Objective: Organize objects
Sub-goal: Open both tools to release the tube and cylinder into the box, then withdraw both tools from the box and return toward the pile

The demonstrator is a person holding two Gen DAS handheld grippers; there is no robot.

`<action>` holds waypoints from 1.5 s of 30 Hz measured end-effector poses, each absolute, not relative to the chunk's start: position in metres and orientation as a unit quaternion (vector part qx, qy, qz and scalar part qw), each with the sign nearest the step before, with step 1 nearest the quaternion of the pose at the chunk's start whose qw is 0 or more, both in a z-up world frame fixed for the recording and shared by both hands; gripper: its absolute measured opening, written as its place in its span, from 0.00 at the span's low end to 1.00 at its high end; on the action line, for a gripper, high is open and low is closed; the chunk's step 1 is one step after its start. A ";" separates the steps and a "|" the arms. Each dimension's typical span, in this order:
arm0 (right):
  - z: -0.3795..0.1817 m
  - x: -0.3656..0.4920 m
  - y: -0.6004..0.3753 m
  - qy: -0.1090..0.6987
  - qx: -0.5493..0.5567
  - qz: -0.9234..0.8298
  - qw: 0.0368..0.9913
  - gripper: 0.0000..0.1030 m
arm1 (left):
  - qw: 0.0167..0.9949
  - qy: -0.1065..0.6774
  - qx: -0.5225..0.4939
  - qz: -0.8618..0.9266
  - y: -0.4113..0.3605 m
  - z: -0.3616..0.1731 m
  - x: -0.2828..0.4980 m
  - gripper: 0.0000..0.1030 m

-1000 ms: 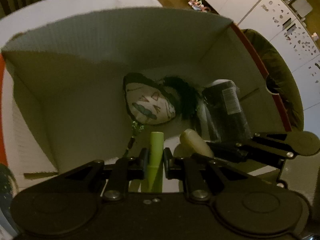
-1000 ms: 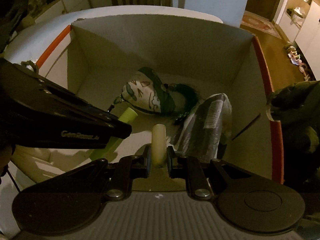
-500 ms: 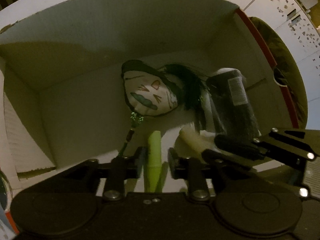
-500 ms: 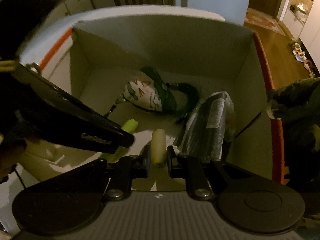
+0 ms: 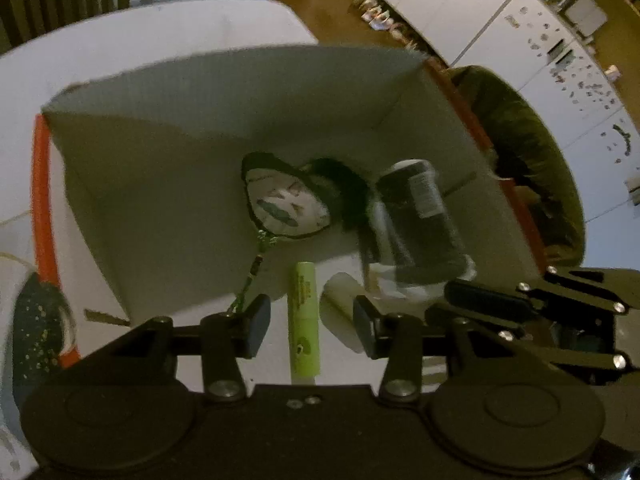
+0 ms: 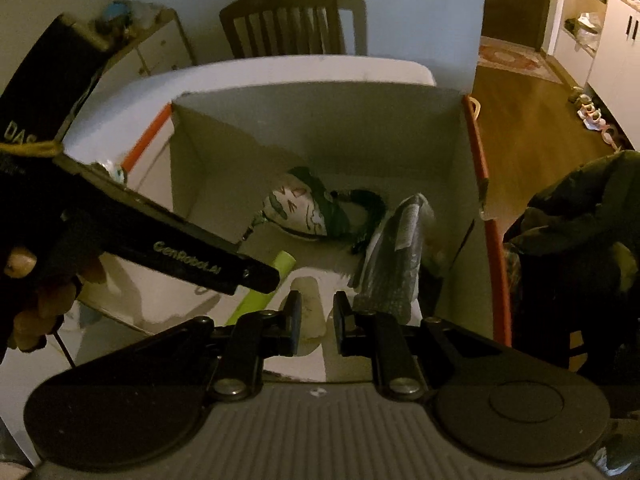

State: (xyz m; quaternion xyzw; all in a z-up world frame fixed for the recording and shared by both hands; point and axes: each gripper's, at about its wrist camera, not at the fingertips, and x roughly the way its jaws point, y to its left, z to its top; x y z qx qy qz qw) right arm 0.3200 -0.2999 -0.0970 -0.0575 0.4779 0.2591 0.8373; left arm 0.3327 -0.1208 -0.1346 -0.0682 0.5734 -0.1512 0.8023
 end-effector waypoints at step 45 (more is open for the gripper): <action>-0.012 0.194 -0.242 0.331 -0.007 0.284 0.900 0.69 | 0.937 0.331 -0.012 -0.116 -0.003 -0.012 0.163 0.81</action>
